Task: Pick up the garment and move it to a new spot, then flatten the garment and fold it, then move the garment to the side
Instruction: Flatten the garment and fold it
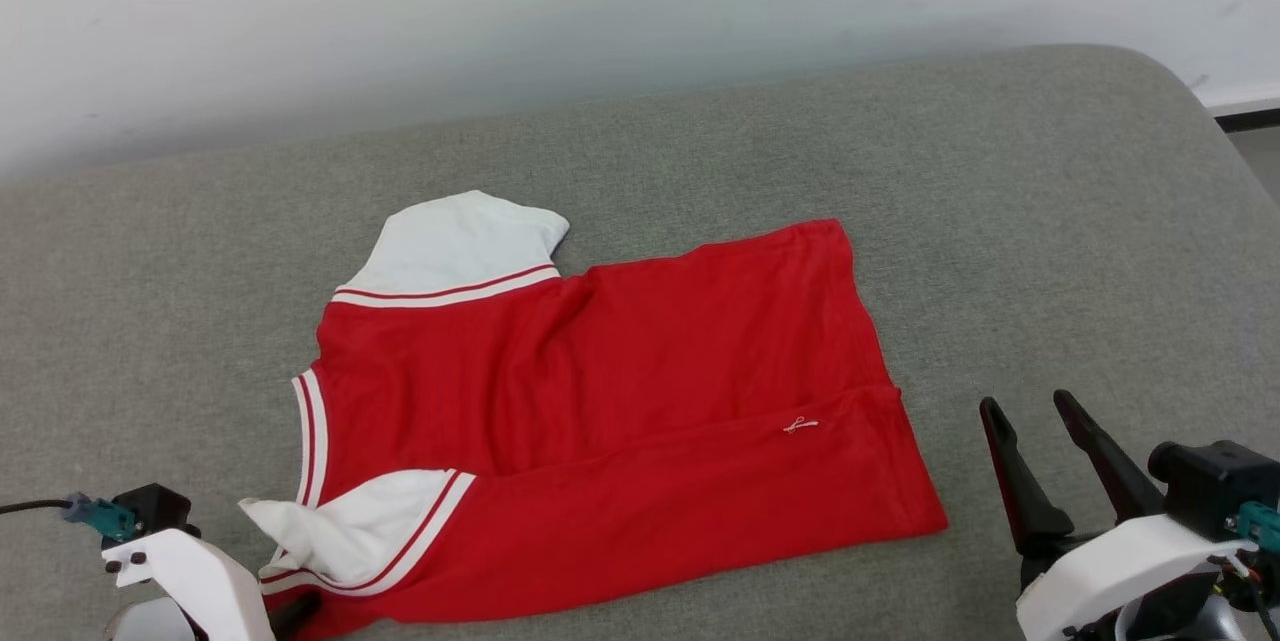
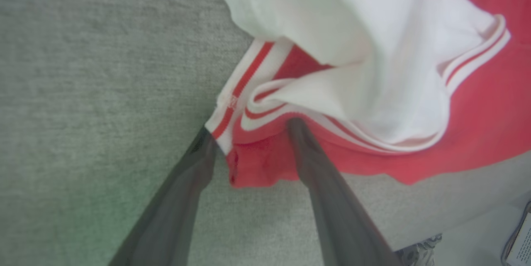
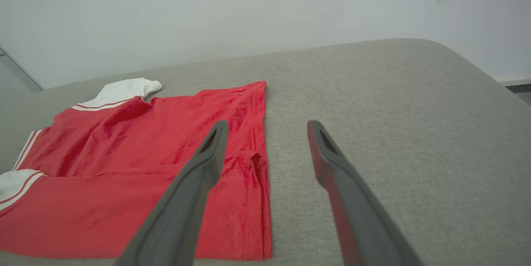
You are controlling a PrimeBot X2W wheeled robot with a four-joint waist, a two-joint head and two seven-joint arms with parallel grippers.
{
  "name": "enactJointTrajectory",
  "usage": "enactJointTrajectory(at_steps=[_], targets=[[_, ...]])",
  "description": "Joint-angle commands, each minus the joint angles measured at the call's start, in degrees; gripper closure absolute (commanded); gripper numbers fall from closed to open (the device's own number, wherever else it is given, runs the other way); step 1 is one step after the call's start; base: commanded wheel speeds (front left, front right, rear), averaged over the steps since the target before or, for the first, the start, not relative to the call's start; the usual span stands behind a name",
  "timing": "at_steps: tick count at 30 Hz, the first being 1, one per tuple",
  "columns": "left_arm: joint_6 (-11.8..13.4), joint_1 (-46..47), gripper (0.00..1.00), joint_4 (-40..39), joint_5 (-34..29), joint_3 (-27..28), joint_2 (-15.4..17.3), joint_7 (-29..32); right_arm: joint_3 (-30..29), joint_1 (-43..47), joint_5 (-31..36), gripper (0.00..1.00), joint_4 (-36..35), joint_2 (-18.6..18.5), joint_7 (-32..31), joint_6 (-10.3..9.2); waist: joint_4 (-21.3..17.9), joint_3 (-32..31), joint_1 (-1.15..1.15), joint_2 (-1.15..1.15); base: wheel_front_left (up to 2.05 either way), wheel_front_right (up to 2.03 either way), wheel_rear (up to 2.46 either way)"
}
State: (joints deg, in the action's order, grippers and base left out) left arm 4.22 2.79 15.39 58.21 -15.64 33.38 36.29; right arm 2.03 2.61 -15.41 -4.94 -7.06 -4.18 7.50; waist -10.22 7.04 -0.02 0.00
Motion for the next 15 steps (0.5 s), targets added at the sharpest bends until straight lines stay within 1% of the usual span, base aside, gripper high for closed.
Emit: enactJointTrajectory(at_steps=[1,2,4,9,13,15], targets=[[-0.9,-3.0,1.0,2.9,0.3,-4.3,-5.7,0.7,-0.6,-0.3,-1.4,0.0,0.6,-1.1,-1.8,-0.02,0.9,-0.2,0.02,0.0,0.0,0.0,0.0],[-1.0,-2.7,1.0,2.8,0.2,-3.9,-5.6,-0.1,-0.8,-0.3,-2.1,0.0,0.9,-1.6,-3.0,-0.02,1.3,-0.4,0.02,0.0,0.0,0.0,0.0],[-1.0,-2.4,1.0,2.2,-0.5,-3.1,-4.5,-1.4,-1.2,-0.5,-3.5,0.0,1.7,-3.0,-6.4,-0.02,2.2,-0.6,0.02,0.0,0.0,0.0,0.0],[-0.9,-1.4,1.0,-1.9,-1.9,-1.1,-2.8,-5.1,-1.2,-1.6,-7.4,0.0,4.1,-6.9,-18.7,-0.02,5.1,-0.9,0.02,0.0,0.0,0.0,0.0],[0.2,-1.0,1.0,-7.8,-3.5,-0.4,-1.4,-6.4,-0.9,-3.4,-10.3,0.0,6.2,-9.3,-29.3,-0.02,7.5,-0.2,0.02,0.0,0.0,0.0,0.0],[0.8,-0.4,1.0,-10.4,-4.4,-0.6,-1.2,-6.8,-0.4,-4.3,-11.9,0.0,7.8,-9.7,-33.4,-0.02,8.6,0.5,0.02,0.0,0.0,0.0,0.0]])
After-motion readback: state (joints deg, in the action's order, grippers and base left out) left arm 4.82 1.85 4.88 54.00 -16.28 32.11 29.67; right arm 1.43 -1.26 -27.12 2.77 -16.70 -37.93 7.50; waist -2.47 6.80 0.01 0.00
